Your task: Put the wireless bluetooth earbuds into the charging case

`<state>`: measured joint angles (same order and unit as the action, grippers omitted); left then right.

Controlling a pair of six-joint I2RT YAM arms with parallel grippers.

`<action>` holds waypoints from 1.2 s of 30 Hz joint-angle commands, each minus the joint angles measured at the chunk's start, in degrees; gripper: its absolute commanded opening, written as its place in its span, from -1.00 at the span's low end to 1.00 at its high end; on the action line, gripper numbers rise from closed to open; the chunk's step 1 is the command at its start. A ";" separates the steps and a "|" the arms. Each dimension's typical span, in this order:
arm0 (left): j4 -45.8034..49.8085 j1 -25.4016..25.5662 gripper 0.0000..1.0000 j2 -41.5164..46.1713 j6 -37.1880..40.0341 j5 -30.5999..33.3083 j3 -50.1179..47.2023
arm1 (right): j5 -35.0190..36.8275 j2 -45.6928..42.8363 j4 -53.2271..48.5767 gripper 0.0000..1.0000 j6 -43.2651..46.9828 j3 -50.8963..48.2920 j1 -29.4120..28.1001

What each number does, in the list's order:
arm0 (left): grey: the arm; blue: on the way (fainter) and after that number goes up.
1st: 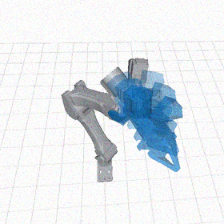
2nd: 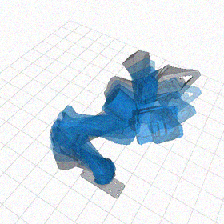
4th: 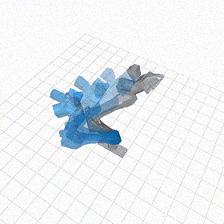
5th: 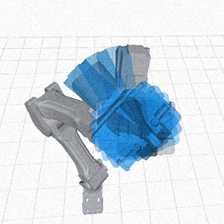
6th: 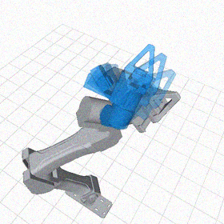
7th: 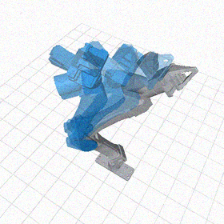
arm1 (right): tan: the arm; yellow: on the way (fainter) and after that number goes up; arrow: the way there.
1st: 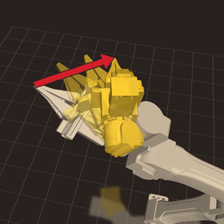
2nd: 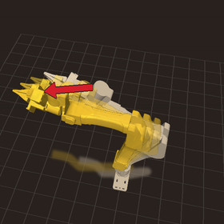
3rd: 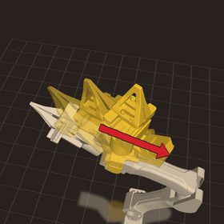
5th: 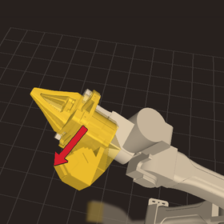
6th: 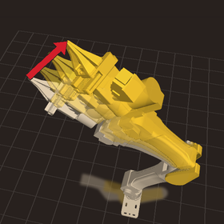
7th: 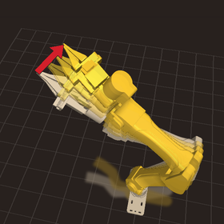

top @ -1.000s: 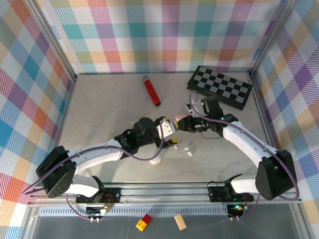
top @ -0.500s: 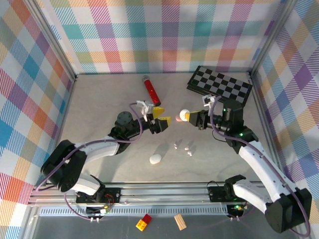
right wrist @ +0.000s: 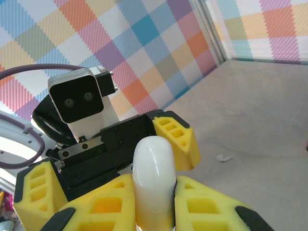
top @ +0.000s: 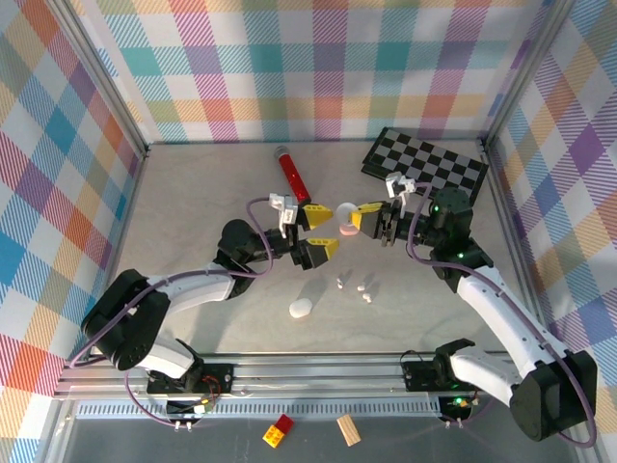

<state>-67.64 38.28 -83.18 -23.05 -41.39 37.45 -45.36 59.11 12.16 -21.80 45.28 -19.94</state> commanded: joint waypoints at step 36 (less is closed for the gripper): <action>-0.82 2.32 -0.45 0.97 1.96 -7.61 3.55 | -10.35 -0.93 -0.36 -0.66 5.76 1.54 -2.12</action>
<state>-67.35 39.99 -83.07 -21.61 -47.33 39.40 -55.24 58.98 10.09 -15.97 46.09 -21.82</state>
